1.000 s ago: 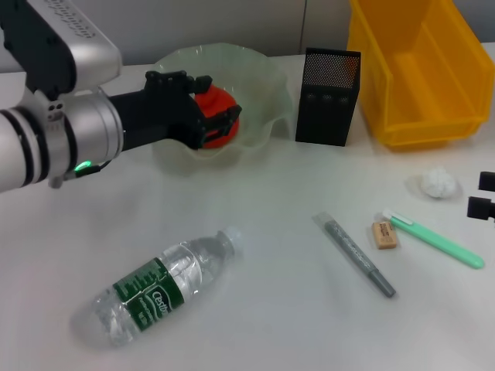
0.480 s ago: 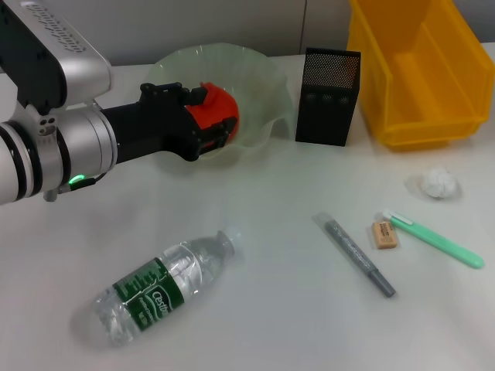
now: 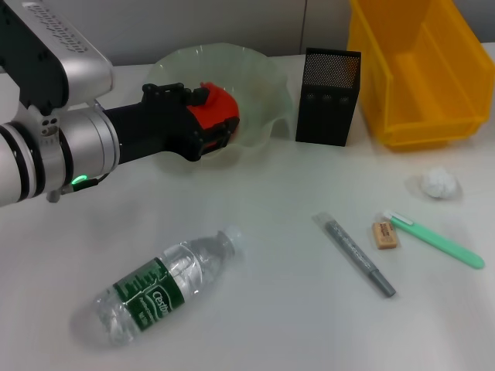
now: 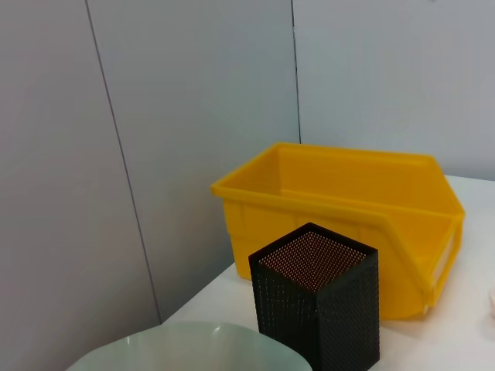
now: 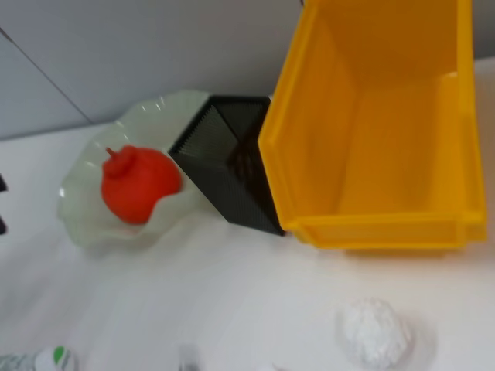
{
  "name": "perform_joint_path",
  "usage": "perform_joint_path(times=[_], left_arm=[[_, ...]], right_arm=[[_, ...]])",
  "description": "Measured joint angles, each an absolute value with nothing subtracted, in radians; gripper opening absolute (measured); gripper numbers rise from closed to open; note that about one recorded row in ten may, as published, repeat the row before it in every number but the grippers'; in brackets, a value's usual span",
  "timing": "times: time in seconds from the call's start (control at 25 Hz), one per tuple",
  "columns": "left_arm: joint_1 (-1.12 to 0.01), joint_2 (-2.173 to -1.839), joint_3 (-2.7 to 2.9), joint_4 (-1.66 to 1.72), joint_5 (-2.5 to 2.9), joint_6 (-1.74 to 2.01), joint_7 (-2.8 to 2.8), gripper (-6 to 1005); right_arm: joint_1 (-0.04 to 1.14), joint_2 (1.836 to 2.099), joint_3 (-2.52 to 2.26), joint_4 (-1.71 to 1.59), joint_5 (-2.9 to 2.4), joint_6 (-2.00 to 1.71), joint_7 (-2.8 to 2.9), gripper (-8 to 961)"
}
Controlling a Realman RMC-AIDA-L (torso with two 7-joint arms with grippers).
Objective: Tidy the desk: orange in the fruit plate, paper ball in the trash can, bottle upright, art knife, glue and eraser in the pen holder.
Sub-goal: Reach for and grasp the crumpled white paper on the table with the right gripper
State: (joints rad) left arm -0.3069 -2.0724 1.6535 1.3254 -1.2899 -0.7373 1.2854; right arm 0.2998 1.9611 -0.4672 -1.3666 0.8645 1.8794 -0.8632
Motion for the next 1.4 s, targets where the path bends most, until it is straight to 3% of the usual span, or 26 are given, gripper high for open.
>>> perform_joint_path(times=[0.2,0.36,0.68,1.4], left_arm=[[-0.303,-2.072,1.655,1.325,-1.292,-0.737,1.285,586],[-0.295,-2.073,1.657,1.322,-1.293,-0.731,1.286,585],[-0.284,-2.074,1.671,1.32,-1.293,-0.71,1.29,584],[-0.32,-2.074,1.724,1.274,-1.293,-0.651,1.284,585]], right_arm=[[0.363,1.922,-0.525,-1.306,0.831,1.881,-0.789,833],[0.442,1.876,-0.58,-1.208,0.809,1.881,-0.725,833],[0.52,1.849,-0.603,-1.127,0.716,1.876,-0.69,833],[0.589,1.834,-0.634,-1.056,0.508,1.811,-0.72,832]])
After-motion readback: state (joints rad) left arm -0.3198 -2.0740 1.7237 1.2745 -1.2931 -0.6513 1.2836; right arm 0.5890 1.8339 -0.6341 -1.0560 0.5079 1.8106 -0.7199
